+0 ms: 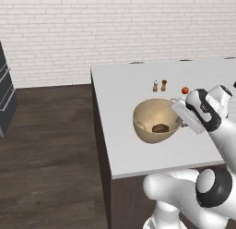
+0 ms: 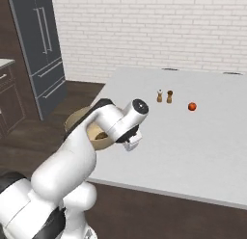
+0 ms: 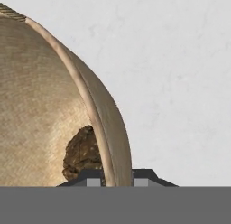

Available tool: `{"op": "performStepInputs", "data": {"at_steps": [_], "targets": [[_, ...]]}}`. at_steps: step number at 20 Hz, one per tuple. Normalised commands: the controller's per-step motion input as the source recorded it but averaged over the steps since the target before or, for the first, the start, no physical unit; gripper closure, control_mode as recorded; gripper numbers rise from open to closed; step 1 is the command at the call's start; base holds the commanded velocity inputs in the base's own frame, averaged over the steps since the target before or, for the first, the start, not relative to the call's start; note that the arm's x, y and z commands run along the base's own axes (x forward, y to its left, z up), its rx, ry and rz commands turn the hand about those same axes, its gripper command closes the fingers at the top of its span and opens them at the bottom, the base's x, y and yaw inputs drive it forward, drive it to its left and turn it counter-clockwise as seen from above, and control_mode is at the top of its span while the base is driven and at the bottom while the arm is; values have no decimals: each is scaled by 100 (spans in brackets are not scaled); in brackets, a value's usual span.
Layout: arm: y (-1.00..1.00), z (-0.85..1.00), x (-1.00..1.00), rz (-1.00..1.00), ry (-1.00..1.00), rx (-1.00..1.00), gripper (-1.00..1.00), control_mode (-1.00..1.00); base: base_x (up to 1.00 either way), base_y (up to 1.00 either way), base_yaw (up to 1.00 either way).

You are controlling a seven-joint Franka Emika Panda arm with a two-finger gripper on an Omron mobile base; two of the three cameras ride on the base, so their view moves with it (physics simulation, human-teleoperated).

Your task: Open the cabinet, pick up the bread from the cabinet and place it in the basket. Then move the basket to the dining counter.

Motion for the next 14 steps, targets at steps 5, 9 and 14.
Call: {"op": "performStepInputs", "data": {"at_steps": [5, 9, 14], "targets": [[-10, -24, 79, 0, 0, 0, 100, -100, 0, 0, 0], [-12, -32, 36, 0, 0, 0, 100, -100, 0, 0, 0], [-25, -40, 6, 0, -2, 0, 100, -100, 0, 0, 0]]}}
